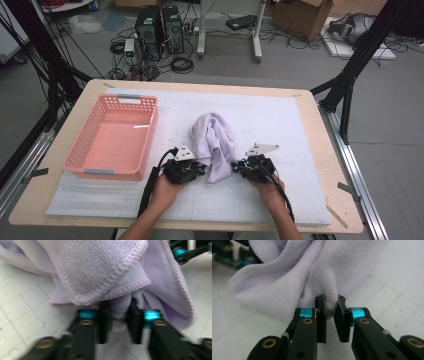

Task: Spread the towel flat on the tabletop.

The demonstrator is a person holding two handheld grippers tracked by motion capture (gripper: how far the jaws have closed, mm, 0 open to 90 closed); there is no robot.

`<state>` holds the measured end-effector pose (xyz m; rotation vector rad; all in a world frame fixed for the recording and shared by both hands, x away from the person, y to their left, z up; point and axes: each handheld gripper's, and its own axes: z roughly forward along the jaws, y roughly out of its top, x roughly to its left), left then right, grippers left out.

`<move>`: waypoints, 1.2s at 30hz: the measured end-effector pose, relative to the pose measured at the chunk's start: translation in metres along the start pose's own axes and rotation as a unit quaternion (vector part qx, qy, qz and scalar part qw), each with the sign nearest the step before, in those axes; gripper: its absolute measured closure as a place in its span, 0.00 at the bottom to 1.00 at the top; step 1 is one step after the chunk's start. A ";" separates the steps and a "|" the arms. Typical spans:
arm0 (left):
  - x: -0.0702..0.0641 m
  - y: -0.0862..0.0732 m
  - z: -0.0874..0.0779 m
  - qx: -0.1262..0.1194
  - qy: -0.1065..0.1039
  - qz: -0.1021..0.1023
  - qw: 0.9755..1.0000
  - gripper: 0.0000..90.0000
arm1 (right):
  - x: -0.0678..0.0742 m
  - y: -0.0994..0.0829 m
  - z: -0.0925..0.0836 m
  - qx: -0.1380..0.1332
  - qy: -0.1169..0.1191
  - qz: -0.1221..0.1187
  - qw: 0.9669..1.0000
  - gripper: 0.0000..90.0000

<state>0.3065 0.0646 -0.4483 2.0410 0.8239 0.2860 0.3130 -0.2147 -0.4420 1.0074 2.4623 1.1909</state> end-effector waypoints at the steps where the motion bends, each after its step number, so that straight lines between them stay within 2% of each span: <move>1: 0.001 0.000 -0.003 -0.007 -0.001 0.002 1.000 0.89 | 0.001 -0.005 -0.014 -0.003 -0.004 -0.004 1.000 0.90; 2: 0.002 -0.001 -0.006 -0.018 -0.002 -0.004 1.000 0.89 | 0.001 -0.005 -0.014 -0.003 -0.004 -0.004 1.000 0.90; 3: 0.003 -0.001 -0.010 -0.028 -0.007 -0.012 1.000 0.89 | 0.000 -0.010 -0.022 -0.003 -0.009 -0.003 1.000 0.90; 6: 0.009 -0.002 -0.022 -0.069 -0.023 -0.043 0.996 0.90 | -0.003 -0.026 -0.044 -0.002 -0.016 0.002 1.000 0.90; 7: 0.011 -0.001 -0.026 -0.078 -0.021 -0.047 0.996 0.90 | -0.004 -0.037 -0.057 0.000 -0.021 0.008 1.000 0.90; 8: 0.013 -0.001 -0.029 -0.085 -0.019 -0.050 0.995 0.90 | -0.004 -0.037 -0.057 0.000 -0.021 0.008 1.000 0.90; 9: 0.016 0.000 -0.032 -0.089 -0.014 -0.051 0.995 0.90 | -0.002 -0.048 -0.070 0.004 -0.025 0.007 1.000 0.90; 12: 0.025 0.000 -0.039 -0.101 0.001 -0.064 0.993 0.90 | 0.002 -0.062 -0.088 0.009 -0.034 0.004 0.999 0.90; 13: 0.027 0.001 -0.040 -0.100 0.004 -0.065 0.993 0.90 | 0.002 -0.062 -0.088 0.009 -0.034 0.004 0.999 0.90; 16: 0.030 0.006 -0.040 -0.097 0.008 -0.057 0.994 0.90 | 0.004 -0.076 -0.105 0.017 -0.039 0.000 0.999 0.90; 17: 0.029 0.009 -0.039 -0.098 0.008 -0.054 0.994 0.90 | 0.005 -0.078 -0.108 0.015 -0.038 0.000 0.999 0.86; 18: 0.029 0.013 -0.037 -0.100 0.008 -0.051 0.994 0.90 | 0.007 -0.078 -0.114 0.010 -0.046 -0.005 0.999 0.73; 19: 0.028 0.017 -0.036 -0.100 0.008 -0.049 0.994 0.90 | 0.007 -0.078 -0.114 0.010 -0.046 -0.005 0.999 0.73; 22: 0.028 0.027 -0.033 -0.102 0.009 -0.042 0.994 0.90 | 0.011 -0.068 -0.118 -0.017 -0.059 -0.017 0.998 0.62; 24: 0.028 0.033 -0.031 -0.102 0.007 -0.038 0.994 0.90 | 0.012 -0.059 -0.119 -0.039 -0.069 -0.023 0.997 0.58; 27: 0.027 0.043 -0.026 -0.101 0.005 -0.036 0.994 0.90 | 0.011 -0.046 -0.114 -0.067 -0.055 -0.027 0.996 0.56; 33: 0.023 0.057 -0.014 -0.098 0.006 -0.030 0.995 0.90 | 0.021 -0.014 -0.068 -0.051 -0.011 -0.066 0.996 0.52; 36: 0.022 0.062 -0.012 -0.100 0.006 -0.025 0.995 0.90 | 0.022 -0.004 -0.047 -0.045 0.004 -0.070 0.997 0.52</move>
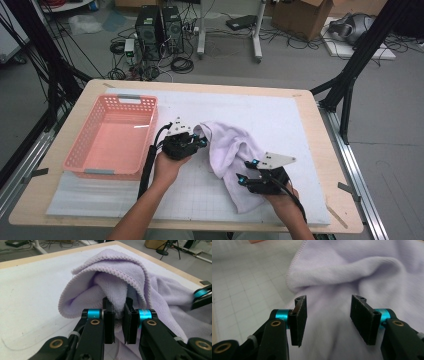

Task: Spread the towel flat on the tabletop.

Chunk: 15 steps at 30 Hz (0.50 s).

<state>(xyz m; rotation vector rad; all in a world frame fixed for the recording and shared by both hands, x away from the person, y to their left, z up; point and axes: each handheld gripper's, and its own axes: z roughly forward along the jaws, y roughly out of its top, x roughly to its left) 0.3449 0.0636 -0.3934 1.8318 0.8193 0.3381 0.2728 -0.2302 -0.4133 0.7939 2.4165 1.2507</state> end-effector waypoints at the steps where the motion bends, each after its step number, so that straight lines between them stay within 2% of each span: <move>1: 0.000 0.001 0.001 0.003 -0.001 0.006 1.000 0.90 | 0.001 0.003 0.006 0.001 0.003 -0.003 1.000 0.51; 2: -0.001 0.002 0.001 0.003 0.000 0.012 1.000 0.90 | 0.003 0.007 0.011 0.002 0.004 -0.009 1.000 0.49; 7: 0.002 0.001 0.004 0.007 0.005 0.013 1.000 0.90 | 0.015 0.026 0.032 0.001 0.015 -0.026 1.000 0.44; 8: 0.002 0.001 0.004 0.006 0.006 0.012 1.000 0.90 | 0.020 0.032 0.041 0.008 0.012 -0.037 0.999 0.43; 11: 0.003 0.000 0.005 0.004 0.007 0.010 1.000 0.90 | 0.022 0.035 0.050 0.015 0.007 -0.038 0.999 0.45; 12: 0.003 0.000 0.005 0.005 0.006 0.011 1.000 0.90 | 0.023 0.036 0.055 0.026 -0.002 -0.044 0.999 0.51; 13: 0.003 0.000 0.006 0.006 0.007 0.010 1.000 0.90 | 0.023 0.036 0.060 0.052 -0.019 -0.057 0.997 0.76; 14: 0.004 0.000 0.006 0.009 0.007 0.011 1.000 0.90 | 0.020 0.036 0.061 0.058 -0.019 -0.059 0.996 0.89; 15: 0.004 0.000 0.006 0.009 0.007 0.012 1.000 0.90 | 0.020 0.036 0.061 0.058 -0.019 -0.059 0.996 0.89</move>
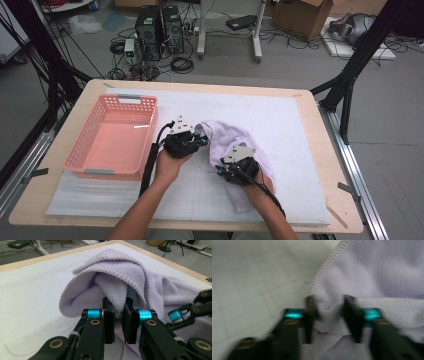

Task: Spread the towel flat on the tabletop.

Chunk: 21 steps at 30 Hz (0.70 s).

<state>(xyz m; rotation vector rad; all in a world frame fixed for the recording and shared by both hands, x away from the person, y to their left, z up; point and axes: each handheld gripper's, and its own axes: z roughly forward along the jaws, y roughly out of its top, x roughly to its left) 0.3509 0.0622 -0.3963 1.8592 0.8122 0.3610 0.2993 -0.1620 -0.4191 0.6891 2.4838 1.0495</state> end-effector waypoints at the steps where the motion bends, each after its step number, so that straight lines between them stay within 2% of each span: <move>1: 0.001 0.000 0.000 0.000 0.000 0.001 1.000 0.90 | -0.004 -0.001 0.000 0.001 0.002 -0.001 1.000 0.92; 6: 0.004 -0.002 0.002 0.003 0.003 -0.001 1.000 0.90 | -0.027 -0.005 -0.017 -0.033 0.007 0.039 0.999 0.94; 8: 0.006 -0.003 0.004 0.005 0.005 -0.002 1.000 0.90 | -0.041 -0.006 -0.029 -0.054 0.000 0.063 0.997 0.94; 10: 0.007 -0.004 0.006 0.006 0.008 -0.003 1.000 0.90 | -0.053 -0.006 -0.036 -0.064 -0.007 0.079 0.995 0.94; 16: 0.012 -0.007 0.011 0.006 0.017 -0.016 1.000 0.87 | -0.099 0.002 -0.055 -0.095 -0.044 0.121 0.987 0.95; 21: 0.013 -0.009 0.016 0.007 0.020 -0.014 1.000 0.85 | -0.135 0.011 -0.061 -0.096 -0.090 0.150 0.980 0.95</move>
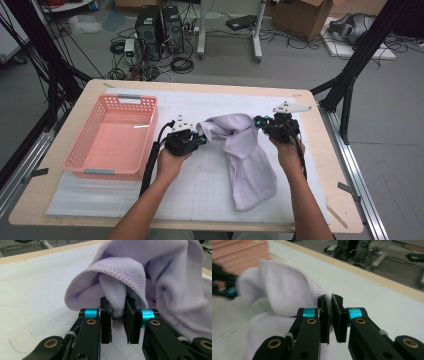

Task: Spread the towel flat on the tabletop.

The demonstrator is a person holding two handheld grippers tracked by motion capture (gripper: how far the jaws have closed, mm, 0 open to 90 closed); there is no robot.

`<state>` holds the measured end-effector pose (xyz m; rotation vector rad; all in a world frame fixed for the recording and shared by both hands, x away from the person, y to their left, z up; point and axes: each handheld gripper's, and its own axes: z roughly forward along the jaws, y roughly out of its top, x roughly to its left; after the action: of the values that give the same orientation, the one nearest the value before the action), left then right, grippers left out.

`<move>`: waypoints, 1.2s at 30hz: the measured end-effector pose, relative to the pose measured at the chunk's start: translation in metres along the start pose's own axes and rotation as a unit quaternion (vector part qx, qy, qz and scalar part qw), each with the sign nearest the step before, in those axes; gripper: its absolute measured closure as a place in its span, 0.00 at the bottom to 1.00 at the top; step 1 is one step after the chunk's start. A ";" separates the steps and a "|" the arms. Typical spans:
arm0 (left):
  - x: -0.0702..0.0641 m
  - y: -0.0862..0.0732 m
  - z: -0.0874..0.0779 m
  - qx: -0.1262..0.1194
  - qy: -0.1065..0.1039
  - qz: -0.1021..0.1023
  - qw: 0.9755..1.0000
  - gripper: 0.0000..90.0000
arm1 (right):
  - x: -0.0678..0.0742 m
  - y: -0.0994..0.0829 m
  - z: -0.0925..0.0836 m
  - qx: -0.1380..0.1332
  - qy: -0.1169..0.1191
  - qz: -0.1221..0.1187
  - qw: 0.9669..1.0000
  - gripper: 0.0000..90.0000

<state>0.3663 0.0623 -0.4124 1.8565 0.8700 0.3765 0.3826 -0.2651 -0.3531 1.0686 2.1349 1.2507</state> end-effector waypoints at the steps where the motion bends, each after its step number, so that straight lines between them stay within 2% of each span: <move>1: 0.000 0.000 0.000 0.001 0.001 0.002 1.000 0.85 | -0.007 0.002 0.002 0.002 -0.012 0.001 1.000 0.95; 4: 0.002 -0.001 0.001 0.001 0.008 0.005 1.000 0.86 | -0.027 0.006 0.007 0.019 -0.044 0.006 0.999 0.95; 6: 0.004 -0.001 0.000 0.000 0.012 0.004 1.000 0.86 | -0.038 0.005 0.009 0.032 -0.072 0.002 0.997 0.95; 8: 0.006 -0.002 -0.001 0.003 0.016 0.001 1.000 0.86 | -0.051 0.000 0.010 0.046 -0.097 0.013 0.994 0.95; 10: 0.008 -0.002 -0.001 0.004 0.024 0.001 1.000 0.86 | -0.064 -0.006 0.009 0.057 -0.121 0.030 0.991 0.95; 13: 0.012 -0.003 -0.004 0.004 0.039 -0.005 0.999 0.83 | -0.077 -0.014 0.002 0.066 -0.167 0.044 0.983 0.95; 15: 0.013 -0.003 -0.005 0.003 0.050 -0.006 0.999 0.77 | -0.083 -0.019 -0.005 0.067 -0.185 0.053 0.979 0.94; 17: 0.013 -0.002 -0.008 0.001 0.053 -0.010 0.999 0.66 | -0.084 -0.022 -0.008 0.068 -0.175 0.059 0.980 0.87; 19: 0.010 0.000 -0.013 -0.002 0.057 -0.007 0.998 0.60 | -0.079 -0.024 -0.012 0.068 -0.176 0.046 0.981 0.77; 20: 0.008 0.001 -0.014 -0.003 0.056 -0.007 0.998 0.56 | -0.075 -0.025 -0.014 0.062 -0.169 0.040 0.983 0.74; 23: 0.002 0.004 -0.022 -0.016 0.049 -0.001 0.999 0.53 | -0.064 -0.024 -0.021 0.051 -0.165 0.018 0.985 0.67; 24: 0.000 0.004 -0.023 -0.018 0.047 0.000 0.999 0.53 | -0.060 -0.024 -0.023 0.041 -0.145 0.025 0.988 0.63; 26: -0.002 0.004 -0.021 -0.017 0.035 -0.005 0.999 0.51 | -0.053 -0.025 -0.020 0.046 -0.099 0.027 0.994 0.58; 27: -0.002 0.003 -0.018 -0.014 0.030 -0.008 0.999 0.51 | -0.047 -0.026 -0.016 0.055 -0.083 0.015 0.995 0.54; 29: -0.004 0.001 -0.011 -0.002 0.025 -0.011 1.000 0.50 | -0.035 -0.032 -0.005 0.071 -0.047 0.008 0.996 0.50; 31: -0.007 -0.001 -0.001 0.008 0.020 -0.013 1.000 0.48 | -0.023 -0.042 0.009 0.094 -0.005 0.000 0.996 0.48; 32: -0.007 -0.002 0.001 0.010 0.019 -0.012 1.000 0.48 | -0.017 -0.048 0.019 0.120 0.013 -0.012 0.993 0.45; 33: -0.007 -0.003 0.004 0.014 0.019 -0.014 1.000 0.47 | -0.014 -0.052 0.025 0.142 0.017 -0.017 0.990 0.41; 34: -0.007 -0.004 0.008 0.017 0.018 -0.019 1.000 0.47 | -0.011 -0.056 0.032 0.164 0.022 -0.018 0.986 0.43; 35: -0.006 -0.006 0.012 0.023 0.018 -0.020 0.999 0.48 | -0.010 -0.058 0.036 0.178 0.021 -0.023 0.983 0.48; 36: -0.005 -0.007 0.014 0.027 0.016 -0.019 0.999 0.50 | -0.007 -0.059 0.036 0.186 0.011 -0.036 0.982 0.59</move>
<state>0.3686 0.0513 -0.4240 1.8862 0.9447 0.3633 0.3884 -0.2691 -0.4227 1.1121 2.4622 0.8515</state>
